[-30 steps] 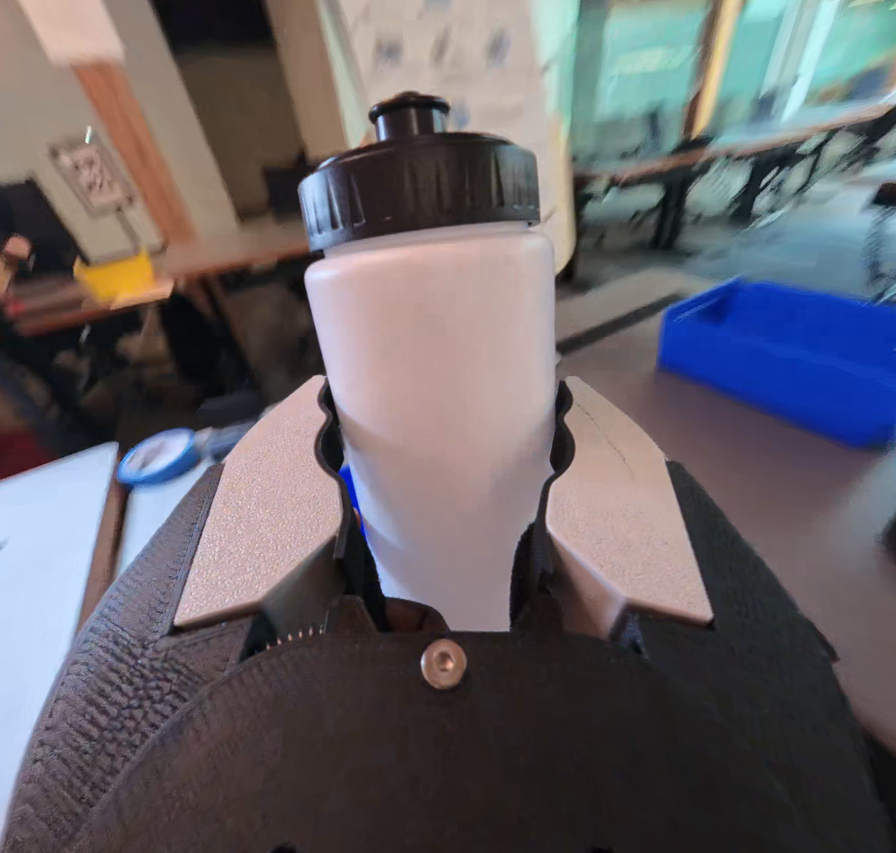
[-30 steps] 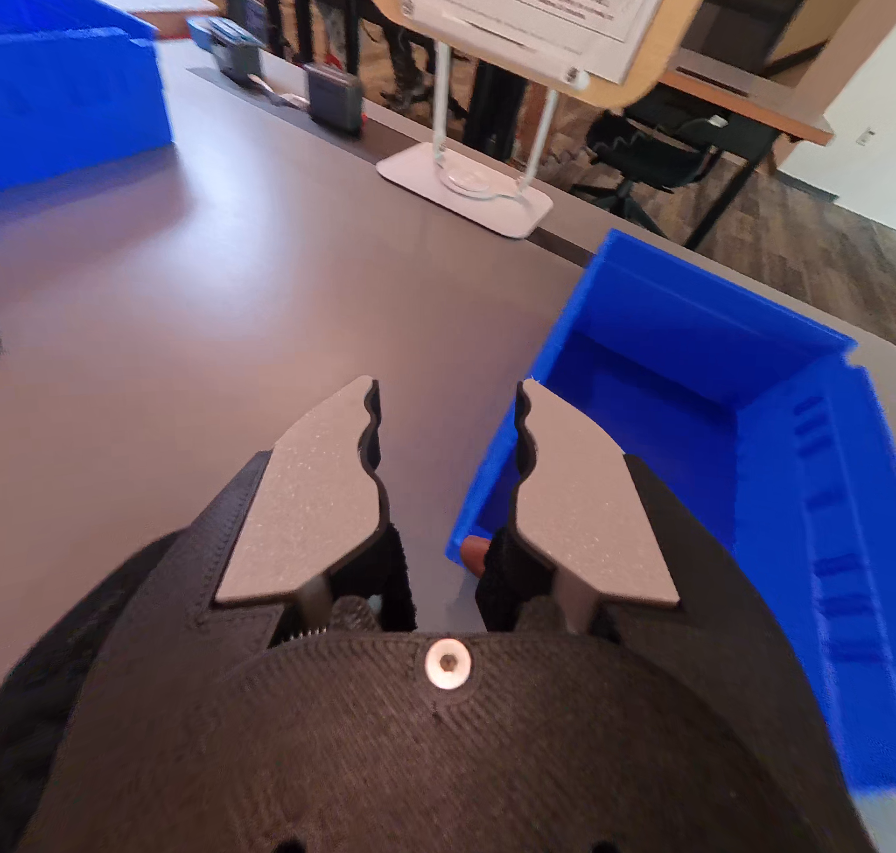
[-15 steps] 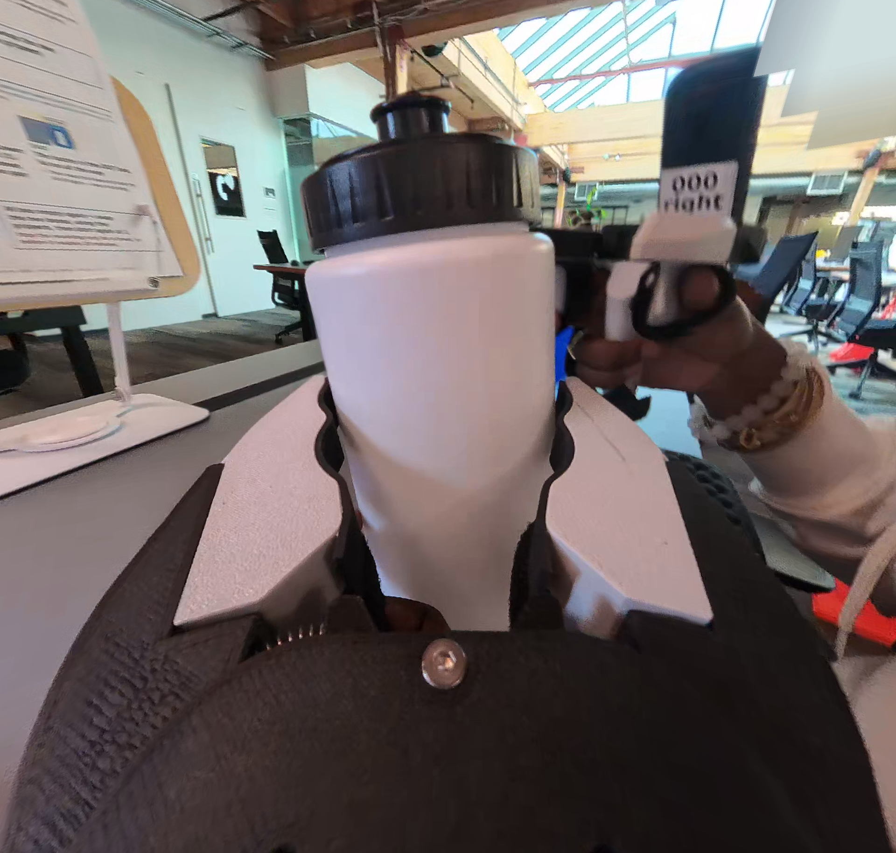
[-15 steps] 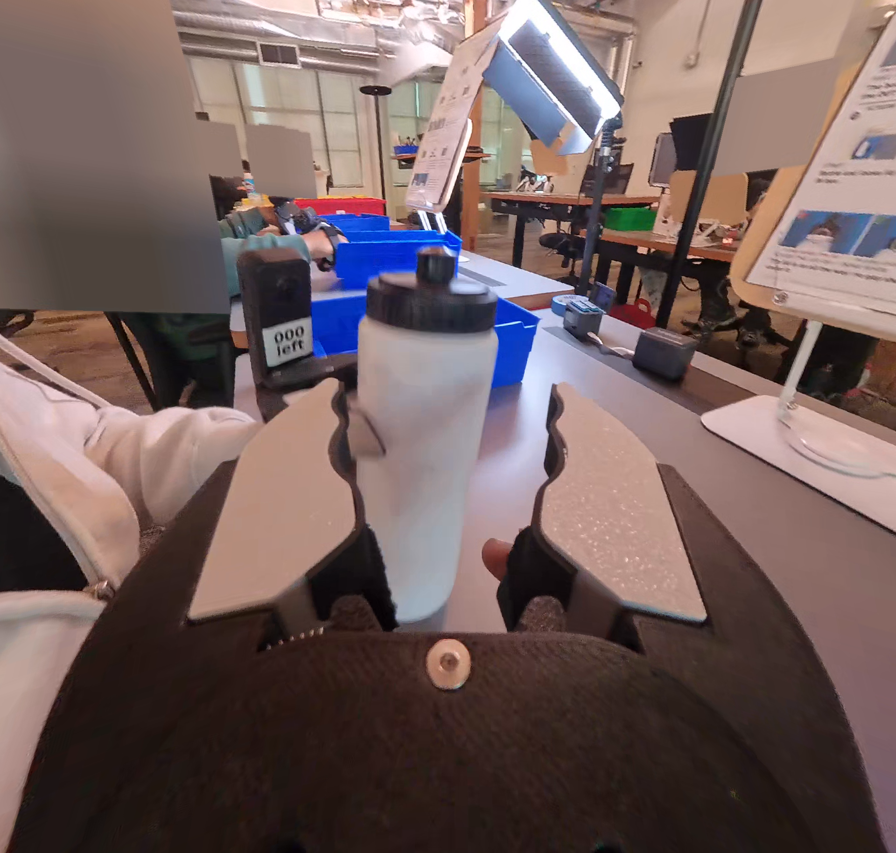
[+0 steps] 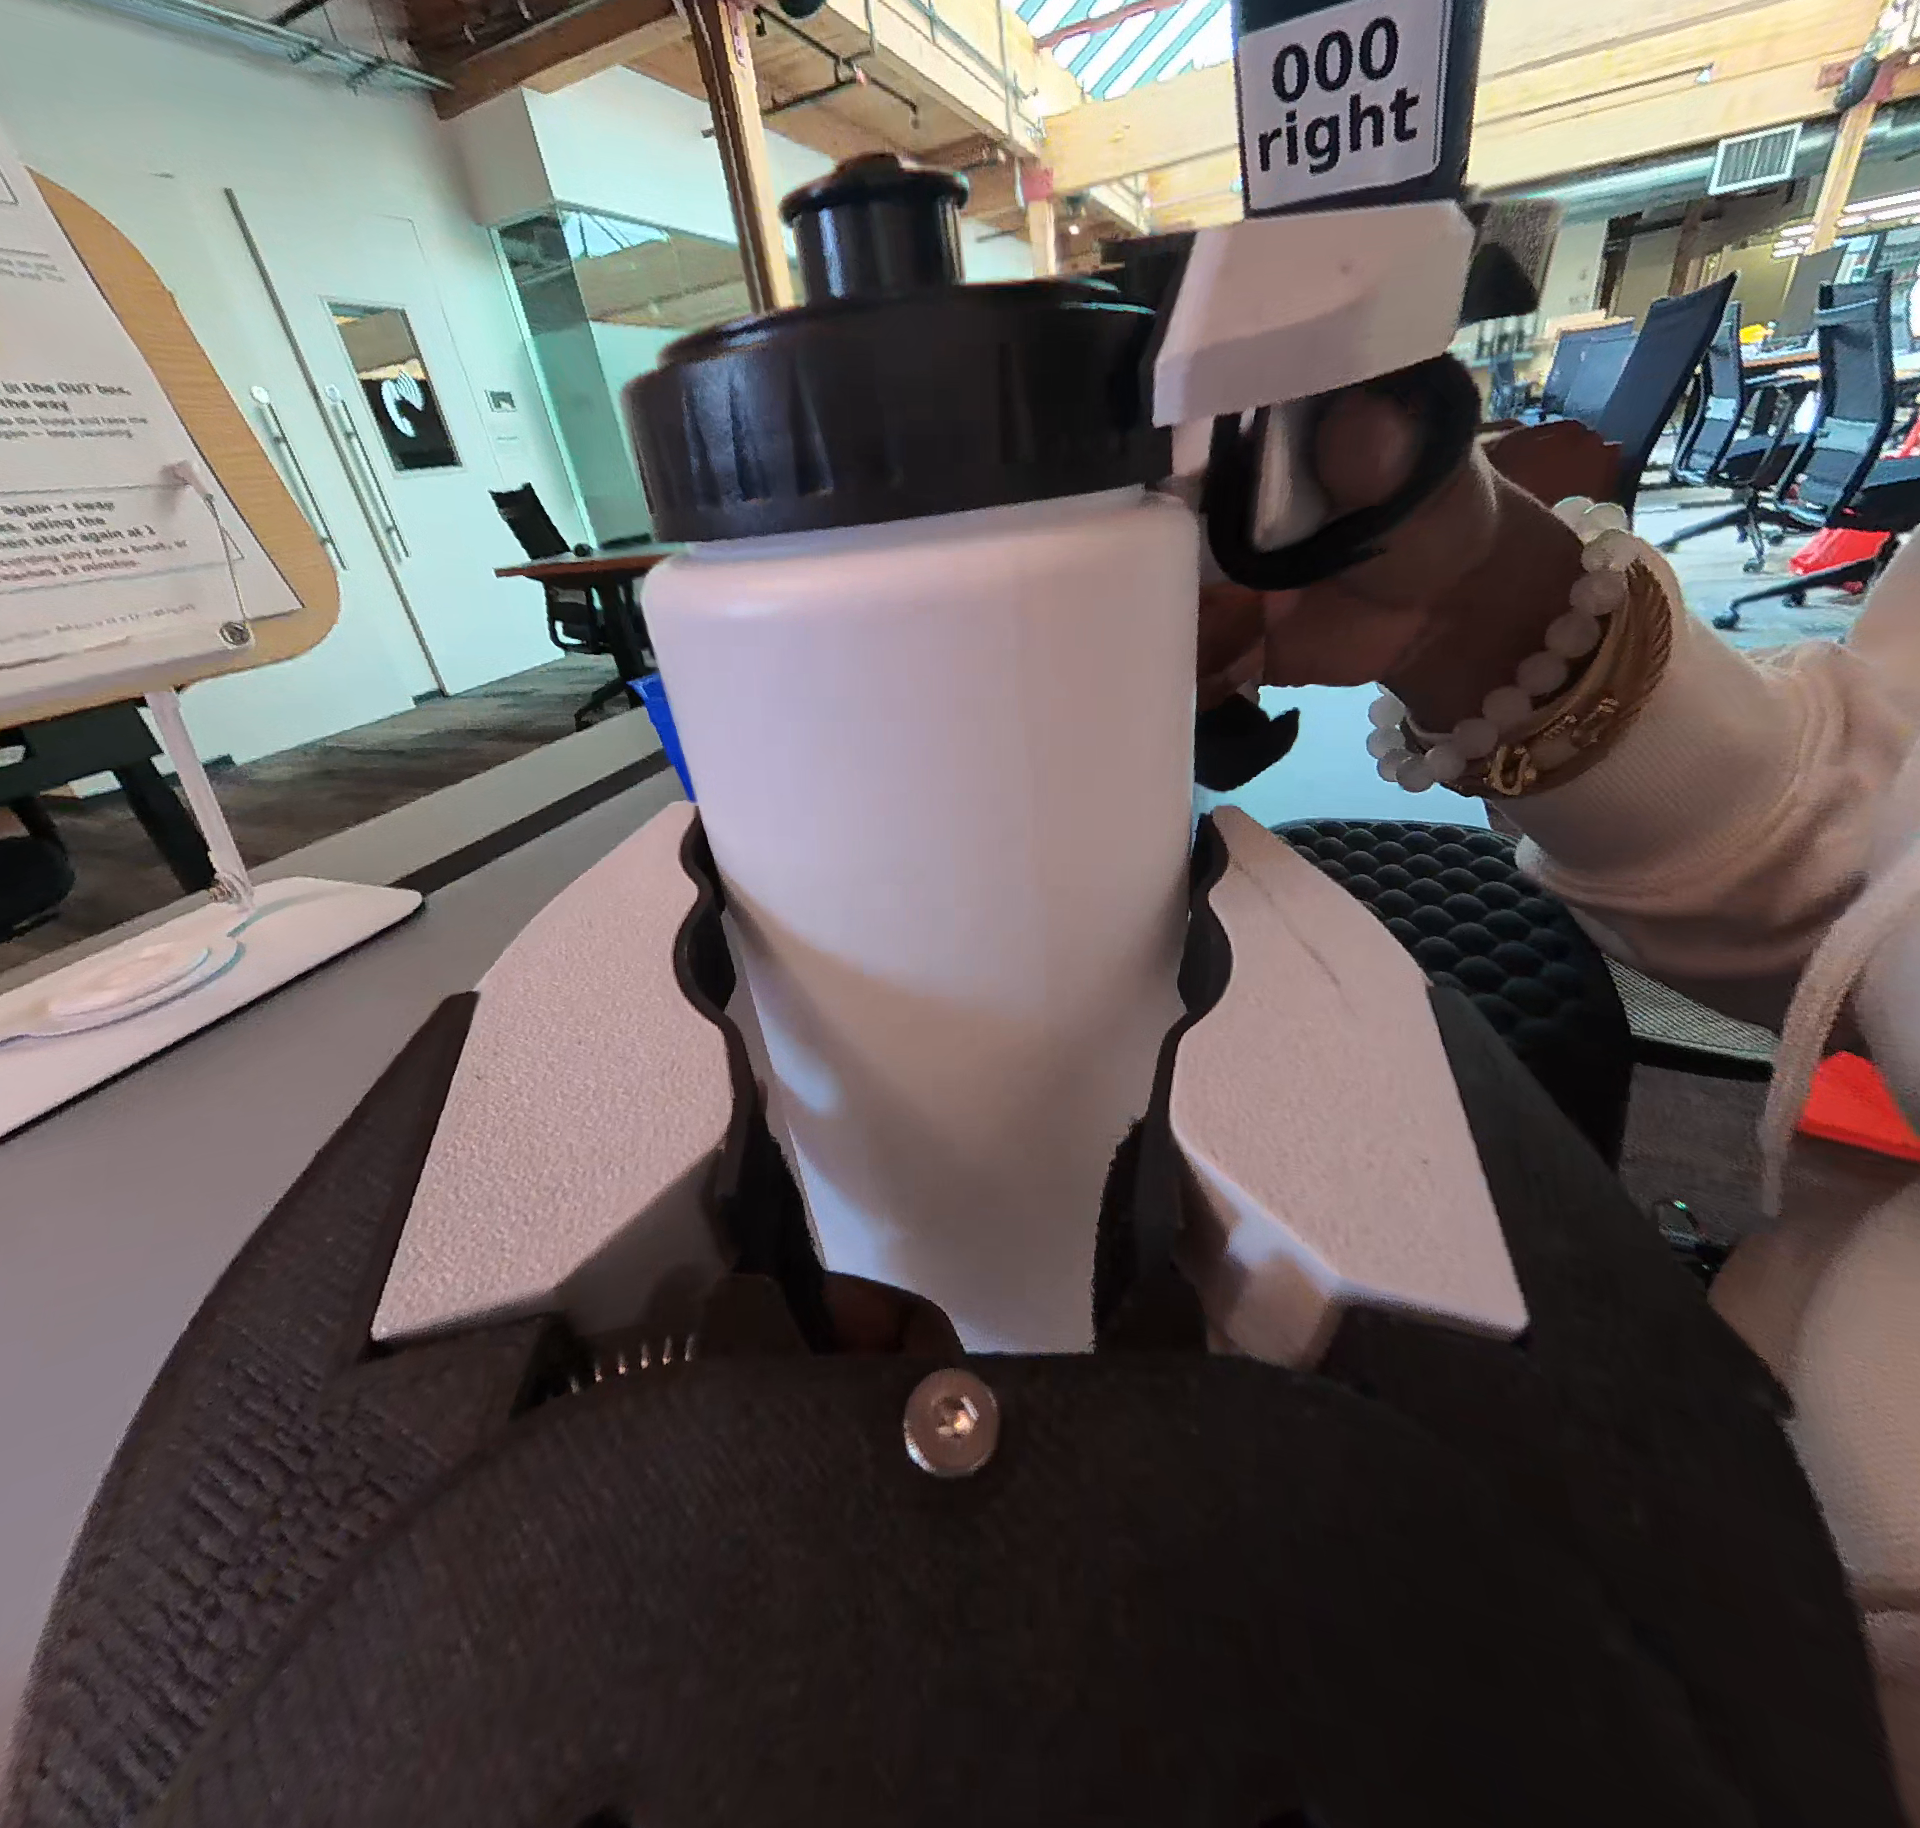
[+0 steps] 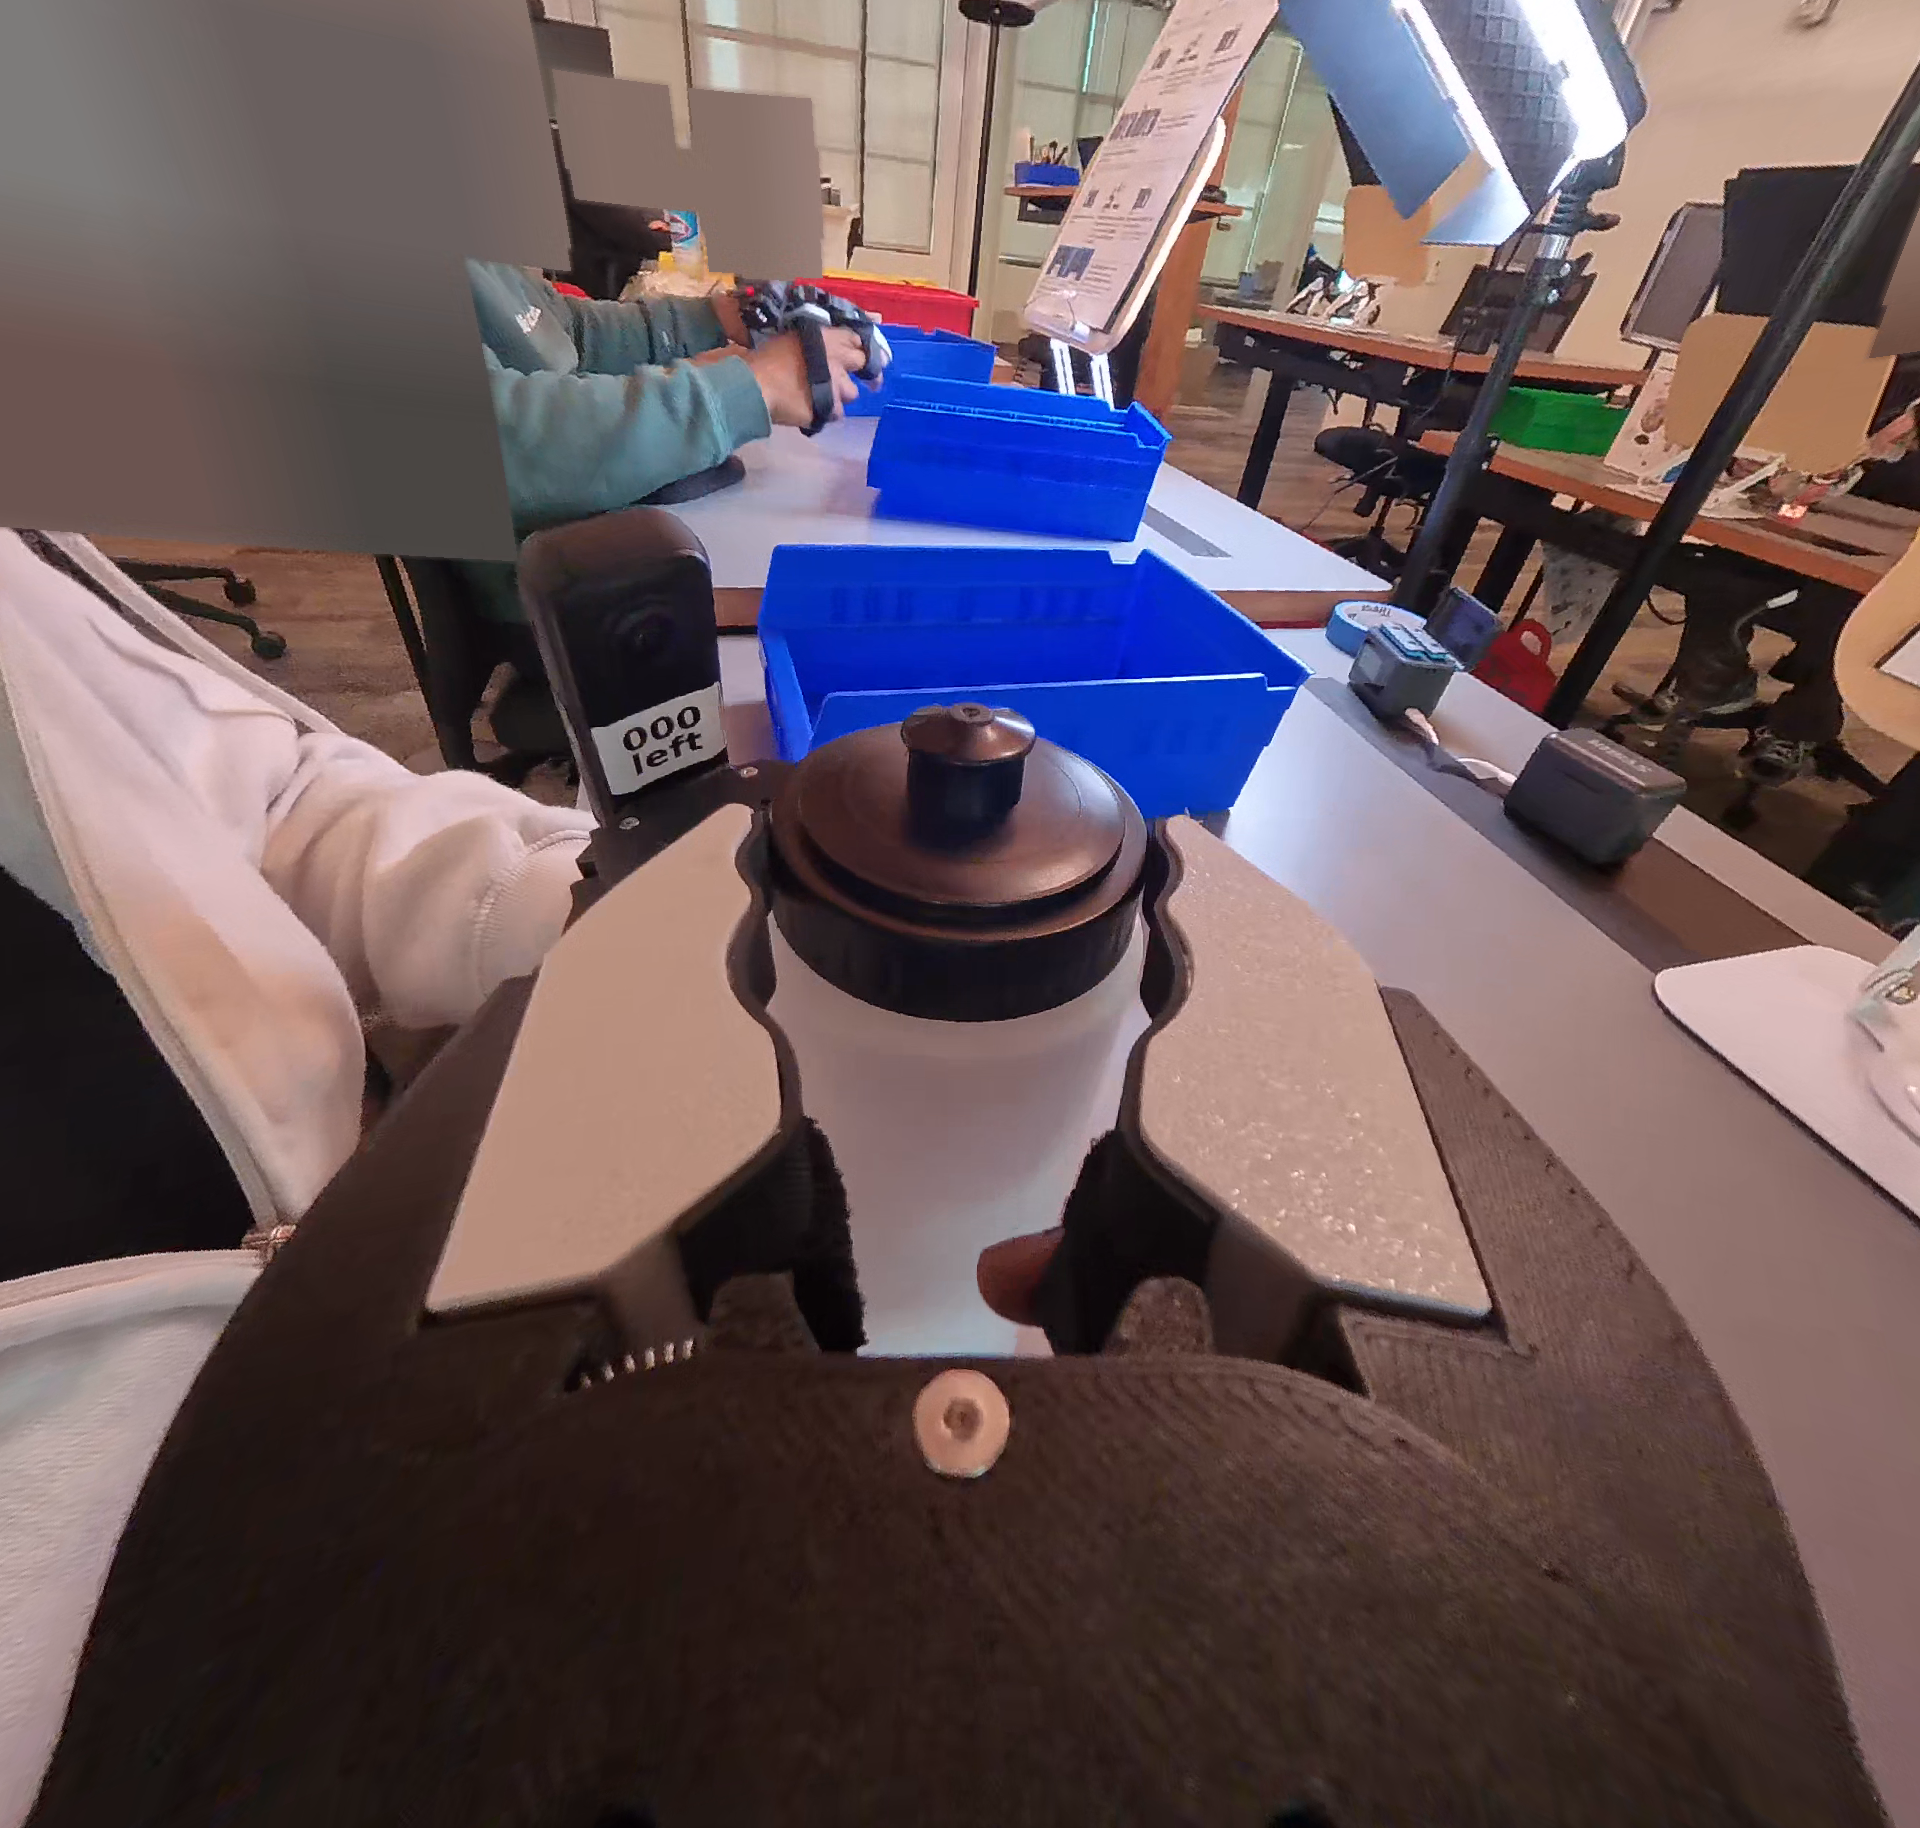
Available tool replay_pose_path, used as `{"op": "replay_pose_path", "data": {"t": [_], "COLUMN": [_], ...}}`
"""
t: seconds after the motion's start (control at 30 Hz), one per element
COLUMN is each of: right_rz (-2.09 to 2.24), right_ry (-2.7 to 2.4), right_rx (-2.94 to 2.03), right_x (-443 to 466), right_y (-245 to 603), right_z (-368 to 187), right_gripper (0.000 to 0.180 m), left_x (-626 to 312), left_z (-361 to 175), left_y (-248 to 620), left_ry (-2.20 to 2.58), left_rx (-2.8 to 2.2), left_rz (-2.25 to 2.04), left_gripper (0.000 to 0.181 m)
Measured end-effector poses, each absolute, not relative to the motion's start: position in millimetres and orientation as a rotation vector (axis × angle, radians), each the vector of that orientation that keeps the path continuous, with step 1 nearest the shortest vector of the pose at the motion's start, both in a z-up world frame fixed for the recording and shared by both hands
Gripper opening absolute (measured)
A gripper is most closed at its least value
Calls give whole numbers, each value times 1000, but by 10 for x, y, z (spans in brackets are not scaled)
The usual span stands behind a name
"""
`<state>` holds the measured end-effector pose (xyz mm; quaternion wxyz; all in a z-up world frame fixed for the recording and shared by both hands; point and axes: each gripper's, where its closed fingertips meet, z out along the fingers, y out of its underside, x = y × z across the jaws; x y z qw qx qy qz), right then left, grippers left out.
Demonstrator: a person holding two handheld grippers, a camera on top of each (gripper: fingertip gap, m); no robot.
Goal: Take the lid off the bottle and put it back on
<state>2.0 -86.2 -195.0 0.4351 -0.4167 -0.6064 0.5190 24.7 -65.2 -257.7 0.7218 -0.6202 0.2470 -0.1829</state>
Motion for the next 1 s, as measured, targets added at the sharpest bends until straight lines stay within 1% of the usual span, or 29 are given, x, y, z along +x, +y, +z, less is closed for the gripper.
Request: {"op": "replay_pose_path", "data": {"t": [0.57, 0.7, 0.73, 0.77, 0.8, 0.87, 1.0], "right_rz": [1463, 1469, 1454, 1411, 1332, 1280, 1334], "right_ry": [-1605, -1469, -1440, -1453, -1471, -1499, -1522], "right_rx": [-926, -1067, -1094, -1113, -1140, -1128, -1110], "right_x": [66, -16, -46, -75, -105, -107, -117], "right_y": [-816, -774, -797, -841, -849, -872, -840], "right_z": [-1955, -1924, -1916, -1949, -2006, -2018, -2026], "right_gripper": [65, 77, 88, 89, 82, 79, 78], "left_x": [243, 232, 260, 287, 302, 305, 288], "left_z": [-2592, -2598, -2597, -2596, -2596, -2599, -2612], "left_y": [-639, -578, -571, -565, -568, -597, -580], "left_ry": [586, 550, 555, 559, 564, 590, 595], "left_rx": [-1406, -1432, -1433, -1435, -1436, -1436, -1454], "left_rz": [-493, -394, -366, -347, -345, -387, -429], "left_gripper": [85, 85, 85, 85, 85, 84, 84]}}
